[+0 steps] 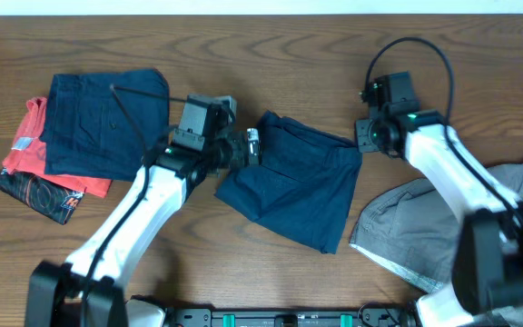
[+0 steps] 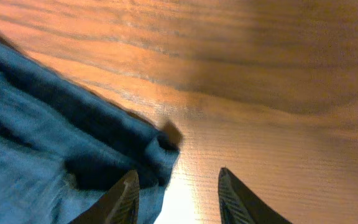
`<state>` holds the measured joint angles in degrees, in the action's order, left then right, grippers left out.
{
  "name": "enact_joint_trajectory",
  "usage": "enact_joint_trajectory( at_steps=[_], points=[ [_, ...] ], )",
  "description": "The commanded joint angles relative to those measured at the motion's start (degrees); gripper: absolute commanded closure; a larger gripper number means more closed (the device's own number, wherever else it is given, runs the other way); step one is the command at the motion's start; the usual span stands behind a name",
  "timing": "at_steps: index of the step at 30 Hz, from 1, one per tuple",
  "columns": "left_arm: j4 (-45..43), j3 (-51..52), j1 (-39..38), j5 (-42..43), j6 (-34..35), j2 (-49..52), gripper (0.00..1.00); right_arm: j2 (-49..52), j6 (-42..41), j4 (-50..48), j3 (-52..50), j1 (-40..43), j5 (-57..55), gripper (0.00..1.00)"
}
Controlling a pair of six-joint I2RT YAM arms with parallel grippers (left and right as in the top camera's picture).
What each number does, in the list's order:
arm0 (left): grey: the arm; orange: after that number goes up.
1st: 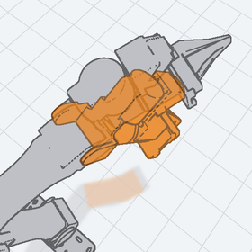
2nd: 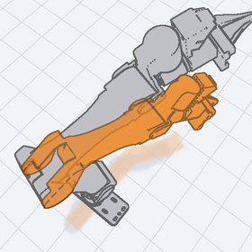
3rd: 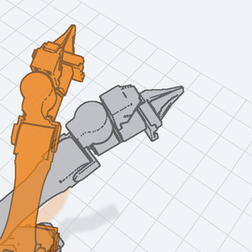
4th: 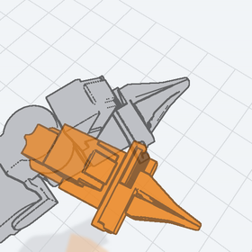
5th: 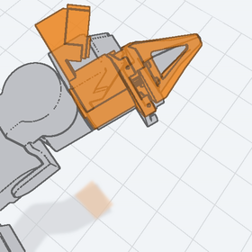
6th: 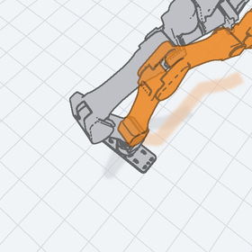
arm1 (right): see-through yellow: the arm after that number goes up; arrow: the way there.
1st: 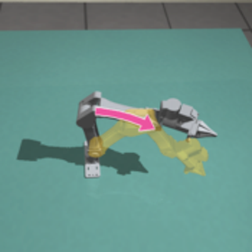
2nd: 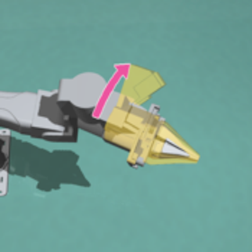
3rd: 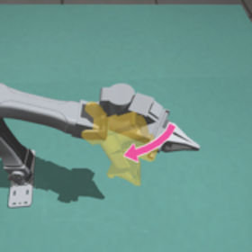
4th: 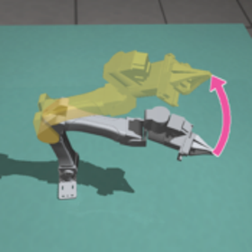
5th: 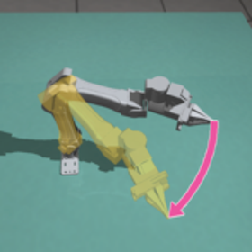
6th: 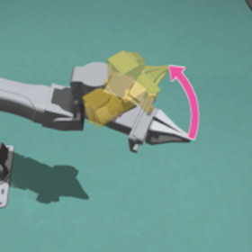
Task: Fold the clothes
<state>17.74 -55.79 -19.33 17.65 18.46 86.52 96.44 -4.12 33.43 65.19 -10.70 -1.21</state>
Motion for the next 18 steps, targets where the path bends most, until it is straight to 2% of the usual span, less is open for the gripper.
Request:
enact_joint_trajectory(
  at_steps=[1,7,12,13,16,17,18],
  points=[
    [-3.61,-0.28,1.70,0.46,-9.94,5.62,0.02,-5.97,-0.61,3.04,0.50,0.24,0.20,0.57],
    [-11.28,-0.28,3.19,12.46,-10.71,16.70,0.02,-10.05,-1.03,9.07,0.50,0.24,0.17,0.56],
    [-9.86,-0.28,2.45,21.33,-10.69,22.34,0.00,-10.29,-1.03,10.10,0.50,0.24,0.17,0.55],
    [-9.25,-0.28,2.08,22.73,-10.71,23.04,0.03,-10.29,-1.03,10.08,0.48,0.24,0.17,0.55],
    [-7.10,-0.28,0.52,23.96,-10.75,24.87,0.23,-10.29,-1.64,10.03,0.48,0.24,0.17,0.55],
    [-6.58,-0.28,0.00,23.93,-10.86,25.38,0.32,-10.29,-1.64,10.05,0.50,0.24,0.17,0.55],
    [-6.29,-0.28,-0.46,23.93,-10.95,25.62,0.46,-10.29,-1.64,10.10,0.50,0.24,0.17,0.56]
  ],
)
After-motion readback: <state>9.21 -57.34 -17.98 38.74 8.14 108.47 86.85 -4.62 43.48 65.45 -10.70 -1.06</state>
